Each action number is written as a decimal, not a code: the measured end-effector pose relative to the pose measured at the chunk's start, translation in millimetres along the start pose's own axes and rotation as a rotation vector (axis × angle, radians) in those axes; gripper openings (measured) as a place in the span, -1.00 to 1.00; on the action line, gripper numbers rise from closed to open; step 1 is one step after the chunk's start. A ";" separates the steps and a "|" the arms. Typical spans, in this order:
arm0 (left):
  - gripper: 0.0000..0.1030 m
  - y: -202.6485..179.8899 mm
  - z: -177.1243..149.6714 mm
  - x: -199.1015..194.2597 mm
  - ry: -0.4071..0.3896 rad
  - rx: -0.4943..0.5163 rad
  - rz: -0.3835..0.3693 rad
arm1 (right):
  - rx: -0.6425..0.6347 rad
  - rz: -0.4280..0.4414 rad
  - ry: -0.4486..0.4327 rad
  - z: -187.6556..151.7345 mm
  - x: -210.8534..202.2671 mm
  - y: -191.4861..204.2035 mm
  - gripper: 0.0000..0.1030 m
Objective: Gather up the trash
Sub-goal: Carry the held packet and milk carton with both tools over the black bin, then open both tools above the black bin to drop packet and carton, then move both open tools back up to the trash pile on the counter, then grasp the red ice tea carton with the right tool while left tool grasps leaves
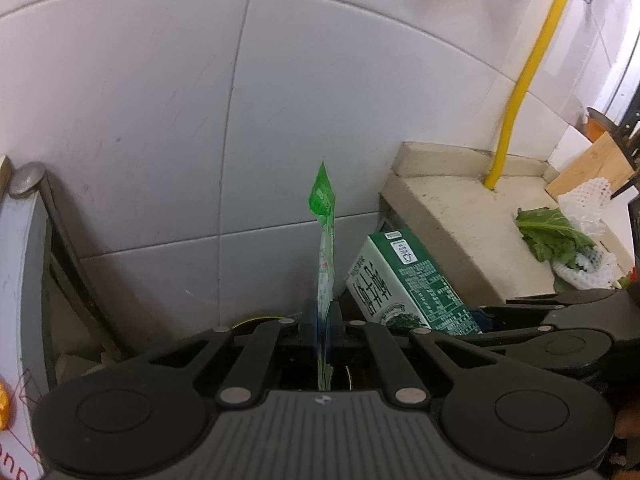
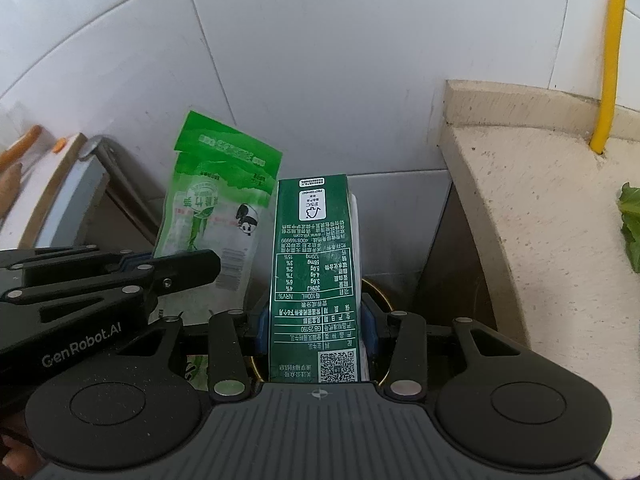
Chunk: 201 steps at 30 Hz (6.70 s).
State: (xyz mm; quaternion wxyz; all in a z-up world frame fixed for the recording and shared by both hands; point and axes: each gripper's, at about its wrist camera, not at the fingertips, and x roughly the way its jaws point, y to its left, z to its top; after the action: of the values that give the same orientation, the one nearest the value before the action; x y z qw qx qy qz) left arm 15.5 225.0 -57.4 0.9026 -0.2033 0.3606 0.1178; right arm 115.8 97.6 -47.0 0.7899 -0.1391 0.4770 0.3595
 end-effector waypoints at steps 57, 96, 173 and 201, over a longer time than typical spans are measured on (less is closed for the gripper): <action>-0.89 37.1 0.4 101.2 0.367 -0.066 0.228 | 0.097 -0.041 0.280 8.2 138.2 -17.1 -0.02; -0.40 38.7 5.4 98.3 0.362 -0.083 0.212 | 0.124 -0.039 0.286 12.4 140.1 -21.1 0.00; 0.54 -139.6 23.1 34.2 0.048 0.416 -0.157 | 0.304 -0.291 -0.233 -91.3 -153.3 -195.1 0.98; 0.59 -255.9 55.1 91.0 0.060 0.639 -0.315 | 0.481 -0.433 -0.289 -122.5 -181.0 -274.5 1.00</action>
State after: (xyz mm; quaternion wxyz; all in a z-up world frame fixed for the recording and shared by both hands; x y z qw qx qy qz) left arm 205.4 28.3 -12.6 0.9167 0.0326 0.3699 -0.1477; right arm 176.2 -243.0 11.7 0.9172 0.0053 0.3909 0.0772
